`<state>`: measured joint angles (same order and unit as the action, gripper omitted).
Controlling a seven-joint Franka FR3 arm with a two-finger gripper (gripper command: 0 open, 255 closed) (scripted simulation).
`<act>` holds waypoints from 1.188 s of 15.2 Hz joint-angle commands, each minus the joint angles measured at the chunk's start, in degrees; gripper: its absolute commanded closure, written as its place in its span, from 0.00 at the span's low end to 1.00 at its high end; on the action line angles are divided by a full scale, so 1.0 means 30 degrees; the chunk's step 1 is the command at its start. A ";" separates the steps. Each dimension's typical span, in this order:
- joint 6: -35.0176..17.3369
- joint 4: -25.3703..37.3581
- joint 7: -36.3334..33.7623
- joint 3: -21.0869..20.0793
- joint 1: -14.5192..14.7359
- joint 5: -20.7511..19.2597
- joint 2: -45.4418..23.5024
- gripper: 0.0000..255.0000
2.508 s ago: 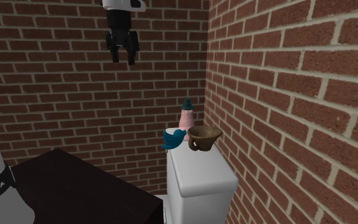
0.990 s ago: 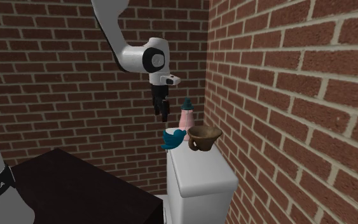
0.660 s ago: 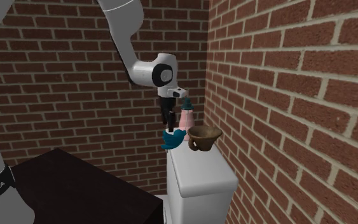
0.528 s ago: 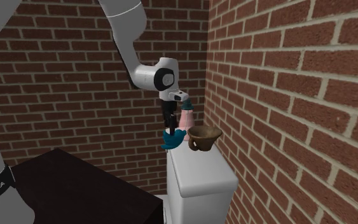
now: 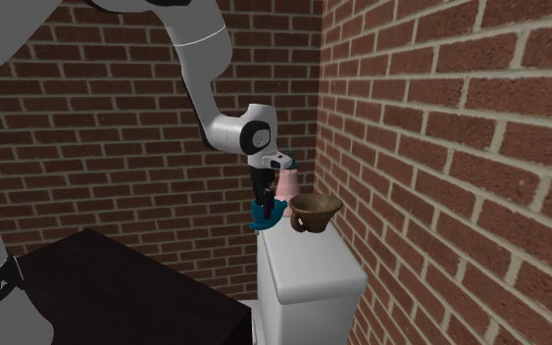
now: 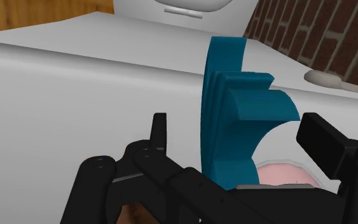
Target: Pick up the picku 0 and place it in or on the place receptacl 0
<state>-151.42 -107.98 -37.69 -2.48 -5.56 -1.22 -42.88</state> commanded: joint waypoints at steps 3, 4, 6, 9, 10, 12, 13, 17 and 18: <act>-0.0062 0.0056 -0.0006 0.0005 0.0008 -0.0003 -0.0107 0.00; -0.0062 0.0056 -0.0006 0.0005 0.0008 -0.0003 -0.0107 0.00; -0.0062 0.0056 -0.0006 0.0005 0.0008 -0.0003 -0.0107 0.00; -0.0062 0.0056 -0.0006 0.0005 0.0008 -0.0003 -0.0107 1.00; -0.0062 0.0056 -0.0006 0.0005 0.0008 -0.0003 -0.0107 1.00; -0.0059 0.0062 -0.0005 0.0005 0.0007 -0.0003 -0.0110 1.00; -0.0061 0.0059 -0.0003 0.0005 0.0005 -0.0003 -0.0108 1.00; 0.0077 -0.0040 -0.0005 -0.0005 0.0000 0.0003 0.0128 1.00; 0.0218 -0.0132 -0.0003 -0.0015 -0.0008 0.0010 0.0361 1.00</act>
<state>-151.06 -108.17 -37.68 -2.39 -5.68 -1.22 -42.14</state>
